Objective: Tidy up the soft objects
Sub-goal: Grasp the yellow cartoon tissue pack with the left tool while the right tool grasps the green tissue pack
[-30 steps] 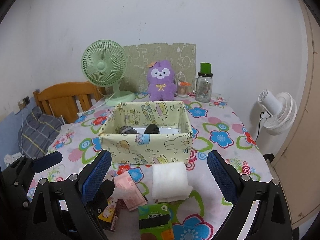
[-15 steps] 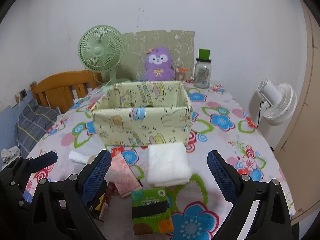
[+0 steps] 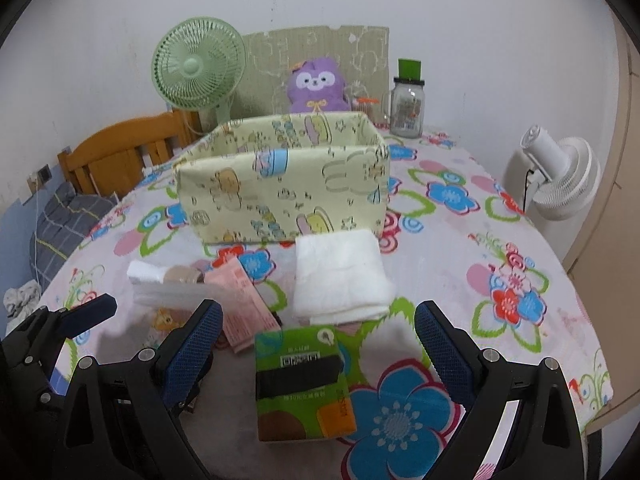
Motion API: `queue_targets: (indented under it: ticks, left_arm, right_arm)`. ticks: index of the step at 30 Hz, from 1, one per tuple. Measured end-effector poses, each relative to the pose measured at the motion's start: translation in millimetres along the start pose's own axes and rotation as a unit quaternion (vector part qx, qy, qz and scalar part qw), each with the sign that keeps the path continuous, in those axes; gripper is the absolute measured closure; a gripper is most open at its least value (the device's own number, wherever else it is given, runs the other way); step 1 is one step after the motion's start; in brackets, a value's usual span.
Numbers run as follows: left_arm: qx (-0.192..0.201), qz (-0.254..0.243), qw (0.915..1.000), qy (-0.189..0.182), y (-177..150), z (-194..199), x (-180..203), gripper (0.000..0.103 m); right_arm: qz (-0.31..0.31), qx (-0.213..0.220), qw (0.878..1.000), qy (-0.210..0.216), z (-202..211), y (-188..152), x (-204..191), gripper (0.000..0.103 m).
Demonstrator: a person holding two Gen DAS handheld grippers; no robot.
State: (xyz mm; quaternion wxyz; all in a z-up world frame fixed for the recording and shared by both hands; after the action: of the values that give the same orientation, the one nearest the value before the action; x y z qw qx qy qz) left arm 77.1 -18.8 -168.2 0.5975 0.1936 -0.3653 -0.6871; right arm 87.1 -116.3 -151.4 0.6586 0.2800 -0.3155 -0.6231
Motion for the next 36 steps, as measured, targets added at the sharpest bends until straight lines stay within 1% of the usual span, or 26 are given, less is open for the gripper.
queue_targets:
  ticks: [5, 9, 11, 16, 17, 18, 19, 20, 22, 23, 24, 28, 36]
  left_arm:
    - [-0.013, 0.004, 0.9999, 0.000, -8.1, -10.0, -3.0, 0.011]
    - [-0.024, 0.011, 0.9997, -0.004, -13.9, -17.4, -4.4, 0.015]
    - [-0.029, 0.012, 0.9995, -0.005, -16.3, -21.1, -4.9, 0.021]
    - [-0.041, 0.014, 0.9990, -0.009, -20.8, -28.6, -5.1, 0.032]
    - [-0.038, 0.010, 0.9992, -0.003, -20.2, -28.6, -5.7, 0.037]
    - [-0.039, 0.006, 0.9992, 0.001, -20.5, -29.3, -5.6, 0.039]
    - [-0.037, 0.002, 0.9993, 0.004, -20.2, -29.6, -5.2, 0.044]
    - [-0.036, 0.001, 0.9994, 0.001, -19.7, -29.9, -4.3, 0.045]
    - [-0.035, -0.001, 0.9994, 0.000, -18.4, -30.1, -3.7, 0.047]
    - [-0.036, -0.004, 0.9994, 0.000, -18.2, -30.7, -3.3, 0.049]
    - [-0.036, -0.006, 0.9993, 0.001, -18.3, -31.0, -3.0, 0.050]
    - [-0.038, -0.006, 0.9993, -0.005, -17.0, -31.4, -1.4, 0.052]
    - [-0.032, 0.001, 0.9994, -0.015, -8.3, -28.2, 0.6, 0.053]
  right_arm:
    - [0.010, -0.013, 1.000, -0.003, -6.5, -7.8, -3.7, 0.005]
    - [0.014, -0.022, 1.000, -0.004, -11.8, -11.6, -5.6, 0.005]
    - [0.014, -0.029, 0.999, -0.003, -15.5, -14.8, -6.1, 0.006]
    - [0.013, -0.056, 0.998, -0.001, -26.1, -22.5, -7.6, 0.015]
    - [0.012, -0.062, 0.998, 0.001, -27.5, -24.0, -7.8, 0.017]
    - [0.011, -0.066, 0.998, 0.003, -28.2, -24.8, -7.9, 0.021]
    - [0.010, -0.069, 0.998, 0.007, -28.8, -25.6, -8.6, 0.024]
    - [0.009, -0.073, 0.997, 0.012, -29.7, -26.4, -9.7, 0.027]
    - [0.010, -0.080, 0.997, 0.021, -31.6, -27.6, -12.6, 0.037]
    - [0.011, -0.082, 0.996, 0.024, -32.3, -27.9, -14.1, 0.040]
    - [0.012, -0.084, 0.996, 0.028, -32.3, -28.3, -15.8, 0.046]
    - [0.012, -0.083, 0.996, 0.032, -31.3, -26.0, -17.8, 0.049]
    - [0.006, -0.073, 0.997, 0.032, -26.3, -13.5, -15.1, 0.050]
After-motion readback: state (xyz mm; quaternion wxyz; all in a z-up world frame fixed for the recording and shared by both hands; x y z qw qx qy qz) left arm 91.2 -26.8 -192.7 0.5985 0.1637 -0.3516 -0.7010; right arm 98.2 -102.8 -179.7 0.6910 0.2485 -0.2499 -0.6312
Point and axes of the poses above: each gripper's, at about its wrist camera, not at the fingertips, and z roughly against the way its jaws point, x to its right, y to its top, the point moved 10 cm from there along -z, roughly the way its jaws point, and after that the axes turned 10 degrees about -y, right-handed, at the moved point
